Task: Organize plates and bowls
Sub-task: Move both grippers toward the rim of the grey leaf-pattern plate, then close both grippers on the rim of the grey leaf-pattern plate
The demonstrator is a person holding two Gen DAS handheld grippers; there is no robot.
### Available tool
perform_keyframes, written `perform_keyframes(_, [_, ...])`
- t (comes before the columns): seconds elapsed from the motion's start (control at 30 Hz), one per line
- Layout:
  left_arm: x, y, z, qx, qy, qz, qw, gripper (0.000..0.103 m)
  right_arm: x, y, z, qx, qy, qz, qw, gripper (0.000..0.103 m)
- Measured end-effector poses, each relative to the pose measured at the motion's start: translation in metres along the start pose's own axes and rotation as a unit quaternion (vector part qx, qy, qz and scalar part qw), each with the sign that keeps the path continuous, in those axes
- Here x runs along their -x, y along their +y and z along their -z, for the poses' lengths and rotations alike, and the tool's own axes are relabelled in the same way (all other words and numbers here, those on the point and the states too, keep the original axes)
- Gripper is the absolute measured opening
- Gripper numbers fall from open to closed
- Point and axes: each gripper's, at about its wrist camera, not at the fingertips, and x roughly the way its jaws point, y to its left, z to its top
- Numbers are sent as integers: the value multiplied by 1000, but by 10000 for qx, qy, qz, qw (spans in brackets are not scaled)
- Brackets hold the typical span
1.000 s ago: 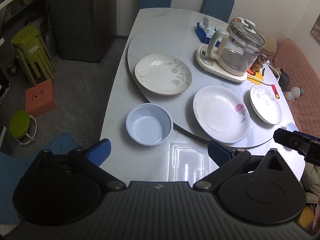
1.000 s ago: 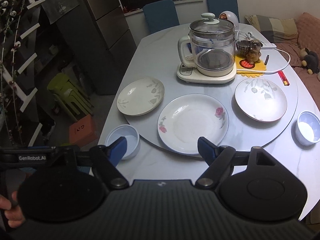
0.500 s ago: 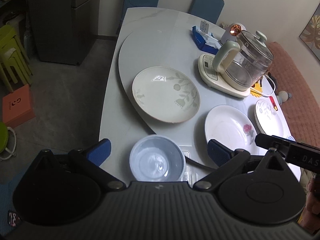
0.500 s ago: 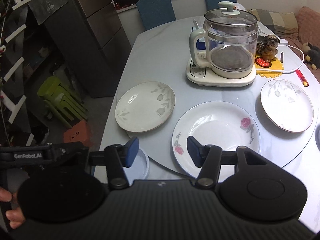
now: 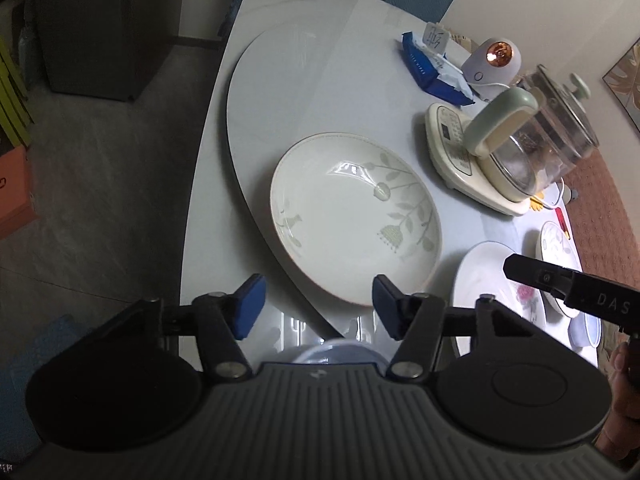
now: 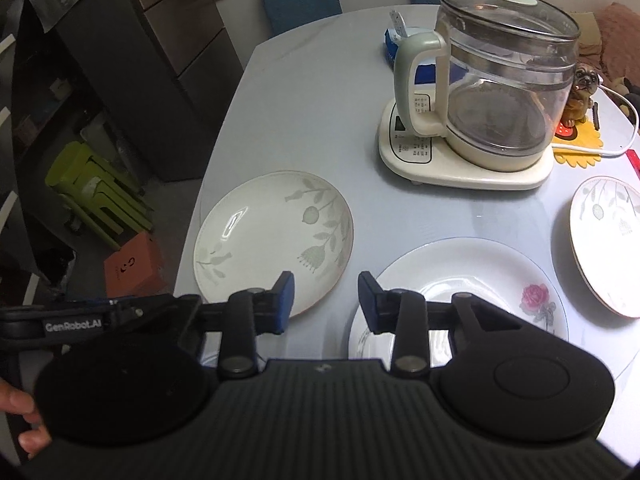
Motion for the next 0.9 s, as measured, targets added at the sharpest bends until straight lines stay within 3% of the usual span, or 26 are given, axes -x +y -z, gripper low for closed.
perform_keyframes(0.37, [-66, 13, -32, -153, 261, -5, 9995, 43, -68, -7, -30, 5, 194, 89, 9998, 33])
perform_keyframes(0.67, [-85, 24, -40, -85, 325, 15, 9994, 27, -112, -8, -39, 29, 421, 206, 9989, 22])
perform_keyframes(0.73, [-86, 28, -40, -68, 317, 73, 9994, 26, -119, -9, -38, 24, 468, 209, 9987, 16])
perform_keyframes(0.9, [-91, 35, -45, 6, 330, 279, 9991, 26, -132, -7, -37, 124, 529, 225, 9983, 14])
